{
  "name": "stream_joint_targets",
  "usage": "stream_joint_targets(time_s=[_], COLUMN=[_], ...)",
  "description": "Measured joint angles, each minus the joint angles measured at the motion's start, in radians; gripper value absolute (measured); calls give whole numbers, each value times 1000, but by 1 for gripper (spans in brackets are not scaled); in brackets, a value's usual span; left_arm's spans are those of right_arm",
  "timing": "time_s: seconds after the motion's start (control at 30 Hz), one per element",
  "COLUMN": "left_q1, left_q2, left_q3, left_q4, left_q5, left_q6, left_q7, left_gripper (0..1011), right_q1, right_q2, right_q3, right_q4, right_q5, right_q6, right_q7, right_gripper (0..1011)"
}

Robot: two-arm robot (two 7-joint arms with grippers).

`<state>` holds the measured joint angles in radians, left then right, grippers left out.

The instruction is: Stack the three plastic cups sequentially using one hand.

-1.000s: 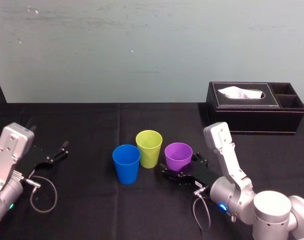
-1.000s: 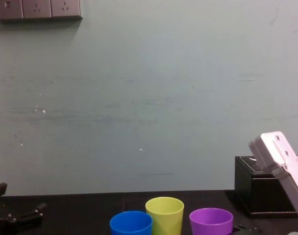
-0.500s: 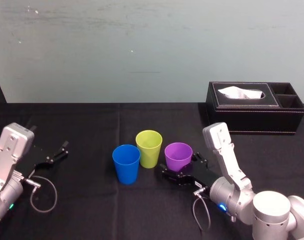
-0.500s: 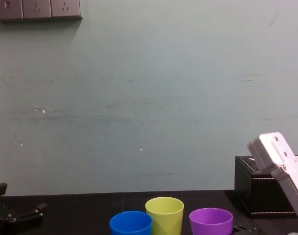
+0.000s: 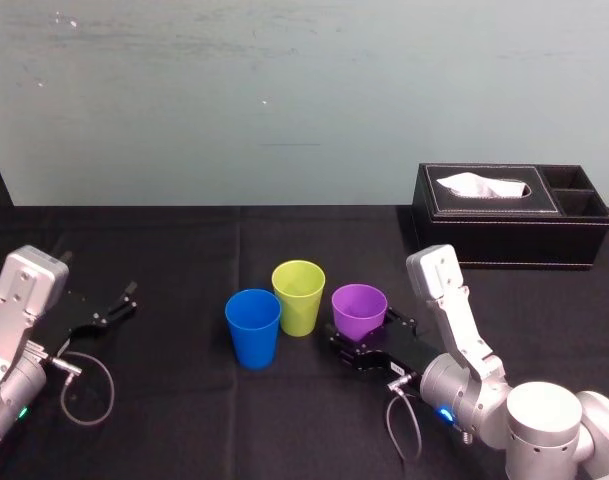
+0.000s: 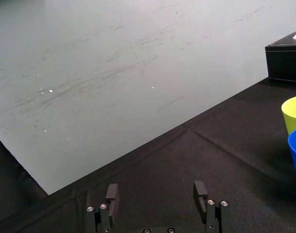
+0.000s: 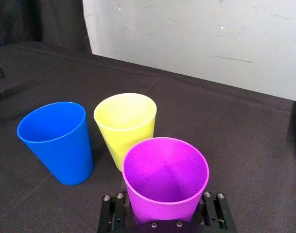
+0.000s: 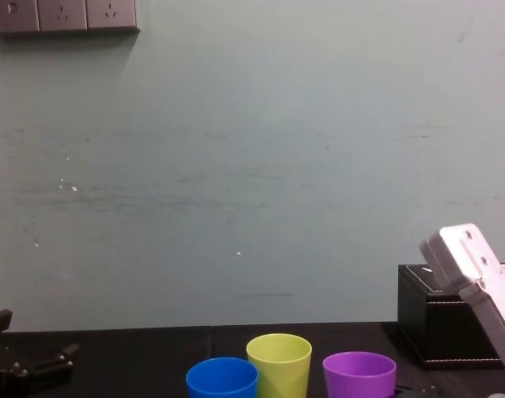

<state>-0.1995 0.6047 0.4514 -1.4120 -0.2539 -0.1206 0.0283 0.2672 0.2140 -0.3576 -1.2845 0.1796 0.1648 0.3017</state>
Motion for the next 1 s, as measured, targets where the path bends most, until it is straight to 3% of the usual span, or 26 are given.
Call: stream_joint_targets(time_s=[0.13,0.47,1.0], left_q1=[0,0,0], left_q2=[0,0,0], left_q3=[0,0,0], left_q4=[0,0,0], left_q5=[0,0,0], left_q6=[0,0,0], left_q7=[0,0,0], left_gripper=[1000,1000,1000], right_q1=[0,0,4], right_q2=[0,0,34], right_q3=[0,0,24], right_q4=[0,0,-144], right_q5=[0,1,3], right_q6=[0,0,-26], right_q7=[0,0,16], right_gripper=[716,715,716])
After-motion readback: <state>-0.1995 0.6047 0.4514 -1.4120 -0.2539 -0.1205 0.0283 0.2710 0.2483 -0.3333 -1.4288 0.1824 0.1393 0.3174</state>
